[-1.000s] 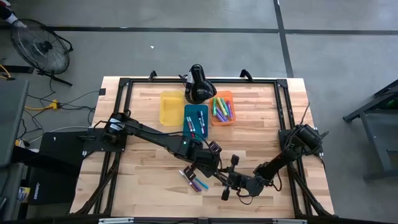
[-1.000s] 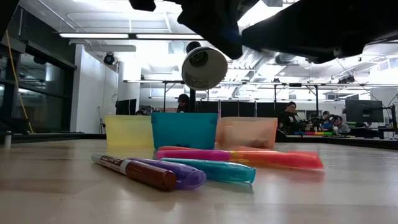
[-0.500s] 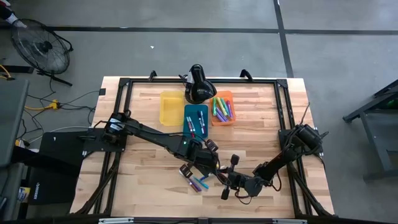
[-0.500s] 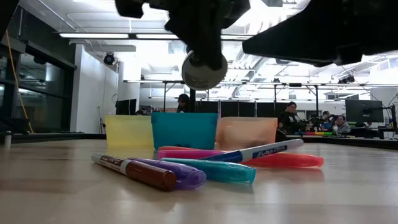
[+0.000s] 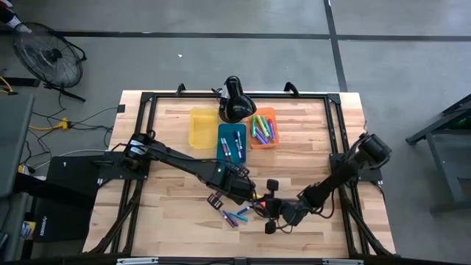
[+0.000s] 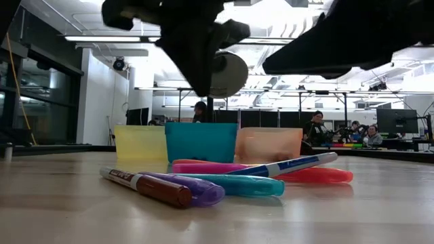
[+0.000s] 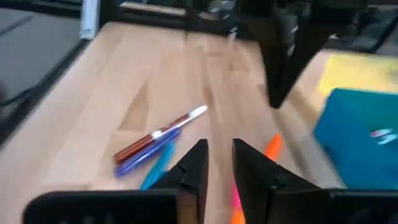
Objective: Pick & Place Markers
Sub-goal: Put the blue dry erase marker into the blue bin
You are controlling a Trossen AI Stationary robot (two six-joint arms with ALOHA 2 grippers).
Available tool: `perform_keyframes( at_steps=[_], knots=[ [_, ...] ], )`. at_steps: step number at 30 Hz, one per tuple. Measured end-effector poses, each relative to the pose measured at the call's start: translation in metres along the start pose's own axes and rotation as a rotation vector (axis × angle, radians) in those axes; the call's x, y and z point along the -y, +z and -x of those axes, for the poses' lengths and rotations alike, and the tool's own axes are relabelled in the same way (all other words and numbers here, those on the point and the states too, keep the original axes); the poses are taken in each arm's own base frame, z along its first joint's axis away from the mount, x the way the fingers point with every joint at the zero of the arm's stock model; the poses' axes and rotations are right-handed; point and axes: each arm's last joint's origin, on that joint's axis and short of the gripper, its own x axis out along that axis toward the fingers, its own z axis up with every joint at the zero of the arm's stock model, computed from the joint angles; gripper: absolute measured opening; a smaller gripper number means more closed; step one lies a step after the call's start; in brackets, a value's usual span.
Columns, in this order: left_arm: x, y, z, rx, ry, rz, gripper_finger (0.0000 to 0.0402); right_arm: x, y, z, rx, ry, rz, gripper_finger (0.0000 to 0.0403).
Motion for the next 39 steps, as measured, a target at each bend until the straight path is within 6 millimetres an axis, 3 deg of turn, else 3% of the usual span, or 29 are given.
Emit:
perform_keyframes(
  at_steps=[5, 17, 29, 39],
  knots=[
    [0.013, -0.006, -0.014, -0.051, -0.027, 0.004, 0.0000, 0.009, 0.002, 0.006, -0.119, 0.069, -0.019, 0.0102],
    [0.042, -0.013, -0.032, -0.119, -0.075, 0.052, 0.0000, 0.024, -0.016, 0.004, -0.368, 0.113, -0.037, 0.0164],
    [0.075, -0.032, -0.055, -0.244, -0.107, 0.101, 0.0000, 0.042, -0.024, -0.002, -0.504, 0.135, 0.000, 0.0161],
    [0.082, -0.040, -0.065, -0.261, -0.117, 0.156, 0.0000, 0.048, -0.024, -0.005, -0.535, 0.157, -0.020, 0.0146]
  ],
)
